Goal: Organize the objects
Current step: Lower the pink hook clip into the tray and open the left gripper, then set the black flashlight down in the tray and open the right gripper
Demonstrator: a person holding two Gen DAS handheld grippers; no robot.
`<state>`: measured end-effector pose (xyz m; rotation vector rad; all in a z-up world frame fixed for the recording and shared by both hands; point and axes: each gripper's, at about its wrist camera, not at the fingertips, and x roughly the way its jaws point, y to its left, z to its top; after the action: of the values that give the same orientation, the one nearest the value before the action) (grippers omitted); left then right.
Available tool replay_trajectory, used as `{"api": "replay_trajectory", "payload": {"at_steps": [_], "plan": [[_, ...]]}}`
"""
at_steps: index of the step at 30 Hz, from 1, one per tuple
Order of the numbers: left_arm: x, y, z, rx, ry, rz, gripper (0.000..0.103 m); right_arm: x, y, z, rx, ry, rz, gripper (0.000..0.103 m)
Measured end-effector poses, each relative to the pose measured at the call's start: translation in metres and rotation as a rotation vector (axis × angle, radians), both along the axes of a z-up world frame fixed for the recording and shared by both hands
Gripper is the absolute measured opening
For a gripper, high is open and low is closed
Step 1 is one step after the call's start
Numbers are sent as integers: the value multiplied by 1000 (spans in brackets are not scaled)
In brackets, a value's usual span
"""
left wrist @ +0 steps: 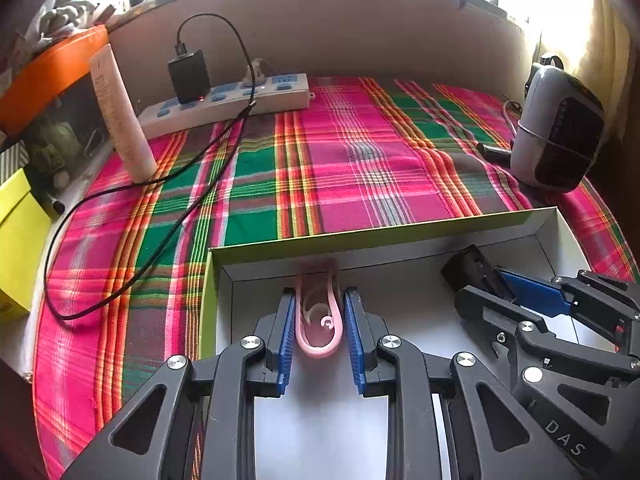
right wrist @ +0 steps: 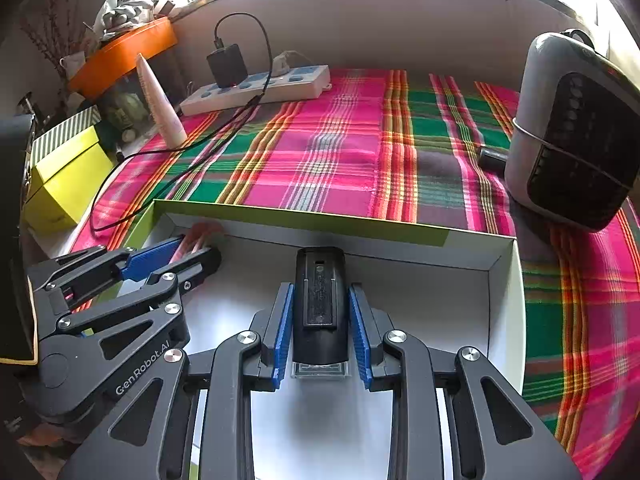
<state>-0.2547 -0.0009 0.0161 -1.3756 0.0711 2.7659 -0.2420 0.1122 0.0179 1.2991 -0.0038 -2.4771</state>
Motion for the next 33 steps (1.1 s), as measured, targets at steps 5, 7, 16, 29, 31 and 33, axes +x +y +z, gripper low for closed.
{"api": "replay_trajectory", "payload": {"at_steps": [5, 7, 16, 29, 31, 33], "plan": [[-1, 3, -1, -18, 5, -3, 22, 0, -1, 0, 5, 3, -1, 28], [0, 3, 0, -8, 5, -7, 22, 0, -1, 0, 0, 2, -2, 28], [0, 5, -3, -25, 1, -6, 24, 0, -2, -1, 9, 3, -4, 28], [22, -1, 11, -7, 32, 12, 35, 16, 2, 11, 19, 38, -20, 29], [27, -1, 14, -10, 37, 16, 35, 21, 3, 13, 15, 44, -24, 29], [33, -1, 17, -10, 46, 15, 36, 25, 4, 15, 10, 48, -27, 29]]}}
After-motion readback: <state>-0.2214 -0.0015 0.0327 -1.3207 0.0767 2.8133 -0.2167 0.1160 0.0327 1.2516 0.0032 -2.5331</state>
